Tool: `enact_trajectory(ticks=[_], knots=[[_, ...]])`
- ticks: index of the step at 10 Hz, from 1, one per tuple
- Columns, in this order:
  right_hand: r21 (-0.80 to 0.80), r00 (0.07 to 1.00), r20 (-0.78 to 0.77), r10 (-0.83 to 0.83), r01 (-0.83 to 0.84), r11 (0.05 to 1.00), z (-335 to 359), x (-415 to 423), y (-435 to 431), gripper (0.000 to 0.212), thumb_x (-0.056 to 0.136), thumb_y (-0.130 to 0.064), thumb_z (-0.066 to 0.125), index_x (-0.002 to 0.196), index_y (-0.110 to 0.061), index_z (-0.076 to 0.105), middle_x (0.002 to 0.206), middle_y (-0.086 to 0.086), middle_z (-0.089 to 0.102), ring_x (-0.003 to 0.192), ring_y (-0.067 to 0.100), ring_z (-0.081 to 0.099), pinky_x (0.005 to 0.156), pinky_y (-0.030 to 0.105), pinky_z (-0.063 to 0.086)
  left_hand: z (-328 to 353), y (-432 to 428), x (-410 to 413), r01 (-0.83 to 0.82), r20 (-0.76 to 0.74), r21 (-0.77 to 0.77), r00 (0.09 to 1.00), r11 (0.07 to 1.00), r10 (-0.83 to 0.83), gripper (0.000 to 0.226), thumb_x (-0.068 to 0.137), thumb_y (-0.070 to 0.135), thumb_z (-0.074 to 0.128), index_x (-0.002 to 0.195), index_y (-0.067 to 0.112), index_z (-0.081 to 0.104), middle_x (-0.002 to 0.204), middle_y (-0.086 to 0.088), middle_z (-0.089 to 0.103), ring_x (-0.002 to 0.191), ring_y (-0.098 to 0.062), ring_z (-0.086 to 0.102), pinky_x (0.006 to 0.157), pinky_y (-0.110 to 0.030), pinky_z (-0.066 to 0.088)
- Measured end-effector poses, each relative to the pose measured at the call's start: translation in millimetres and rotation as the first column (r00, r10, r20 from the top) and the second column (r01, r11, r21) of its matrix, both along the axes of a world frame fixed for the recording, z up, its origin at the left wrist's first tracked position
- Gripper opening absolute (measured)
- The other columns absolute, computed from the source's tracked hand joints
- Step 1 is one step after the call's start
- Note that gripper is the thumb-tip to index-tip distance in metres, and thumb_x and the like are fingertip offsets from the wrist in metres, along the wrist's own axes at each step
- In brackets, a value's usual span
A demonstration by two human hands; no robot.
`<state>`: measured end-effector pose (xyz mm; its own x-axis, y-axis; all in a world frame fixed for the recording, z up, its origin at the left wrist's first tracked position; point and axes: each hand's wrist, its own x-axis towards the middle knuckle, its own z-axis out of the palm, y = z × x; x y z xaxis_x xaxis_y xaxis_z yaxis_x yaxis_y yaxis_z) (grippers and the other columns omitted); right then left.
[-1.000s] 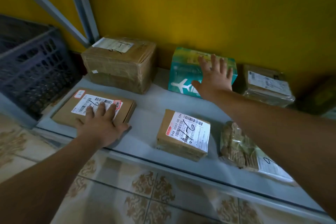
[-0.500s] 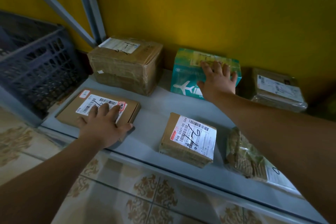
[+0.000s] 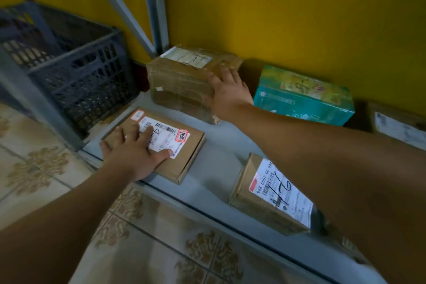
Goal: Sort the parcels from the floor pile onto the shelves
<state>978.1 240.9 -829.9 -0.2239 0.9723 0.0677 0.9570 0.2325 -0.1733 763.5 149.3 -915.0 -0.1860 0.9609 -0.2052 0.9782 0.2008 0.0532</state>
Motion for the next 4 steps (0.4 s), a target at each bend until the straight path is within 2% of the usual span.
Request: enact_trajectory(ticks=[2,3,4], knots=[[0.049,0.997,0.025,-0.073,0.072,0.996,-5,-11,15,0.05,0.1,-0.039,0.044,0.148,-0.026,0.039,0.157,0.01,0.029,0.147,0.033,0.018,0.112,0.049,0.03,5,0,-1,-0.004,0.024,-0.036,1.0,0.999,0.005,0.092,0.079,0.085,0.028,0.153,0.038,0.001,0.163,-0.002,-0.009,0.148,-0.034,-0.009,0.115,-0.063,0.001],[0.035,0.996,0.047,-0.069,0.068,0.997,-3,-9,12,0.054,0.101,-0.043,0.042,0.152,-0.027,0.032,0.16,0.01,0.024,0.149,0.033,0.015,0.115,0.05,0.027,14,-4,-3,0.014,0.045,-0.023,0.999,1.0,-0.013,0.093,0.079,0.084,0.032,0.154,0.037,0.003,0.163,-0.001,-0.009,0.149,-0.031,-0.009,0.115,-0.062,0.001],[-0.032,0.993,0.089,-0.079,0.082,0.996,12,-8,4,0.061,0.101,-0.047,0.04,0.156,-0.025,0.022,0.163,0.011,0.015,0.151,0.032,0.01,0.118,0.05,0.021,28,-5,-16,0.004,0.156,-0.034,0.988,0.999,0.001,0.101,0.071,0.092,0.028,0.153,0.037,0.007,0.164,0.002,-0.001,0.15,-0.027,-0.002,0.117,-0.062,0.003]])
